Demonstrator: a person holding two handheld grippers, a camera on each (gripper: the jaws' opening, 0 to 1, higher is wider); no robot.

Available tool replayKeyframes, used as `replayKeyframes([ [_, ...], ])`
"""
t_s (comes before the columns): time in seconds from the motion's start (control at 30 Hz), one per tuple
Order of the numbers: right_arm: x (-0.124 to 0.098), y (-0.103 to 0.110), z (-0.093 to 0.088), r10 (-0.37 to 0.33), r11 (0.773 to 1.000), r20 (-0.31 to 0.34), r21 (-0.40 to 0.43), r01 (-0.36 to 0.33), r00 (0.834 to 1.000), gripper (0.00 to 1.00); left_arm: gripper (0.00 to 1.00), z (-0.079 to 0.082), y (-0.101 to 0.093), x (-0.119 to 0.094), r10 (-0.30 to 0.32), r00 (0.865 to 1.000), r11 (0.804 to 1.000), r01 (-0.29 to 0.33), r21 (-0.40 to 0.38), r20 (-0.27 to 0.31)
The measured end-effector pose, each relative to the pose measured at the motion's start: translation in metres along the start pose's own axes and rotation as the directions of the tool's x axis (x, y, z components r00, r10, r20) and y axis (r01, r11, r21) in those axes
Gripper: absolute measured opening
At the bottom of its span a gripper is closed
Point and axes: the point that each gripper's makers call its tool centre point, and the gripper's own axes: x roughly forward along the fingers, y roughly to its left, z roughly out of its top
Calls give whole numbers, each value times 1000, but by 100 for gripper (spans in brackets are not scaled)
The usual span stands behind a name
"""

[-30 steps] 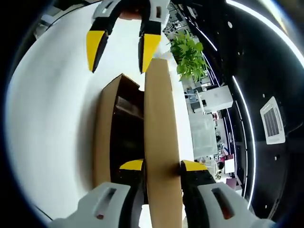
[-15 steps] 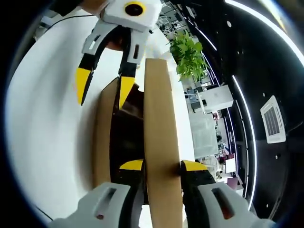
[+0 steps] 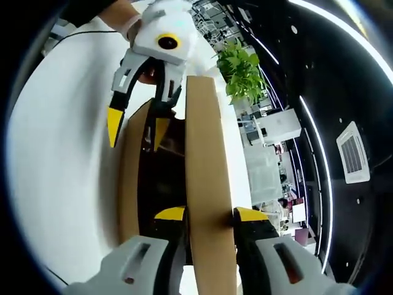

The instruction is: Operate the shoe box by opening the lid, removing the specified soft item, and placing it in the target area until the item is outside and the box remains undamaged.

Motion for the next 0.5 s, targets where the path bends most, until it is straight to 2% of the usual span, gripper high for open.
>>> replayKeyframes([
  [0.33,0,-1,0,-1,1000,6,13,1,1000,29,27,-7,4,12,-51,999,999,51,-11,11],
  [0.5,1,-3,0,-4,1000,8,12,4,1000,29,19,-8,1,13,-77,997,997,78,-26,18],
])
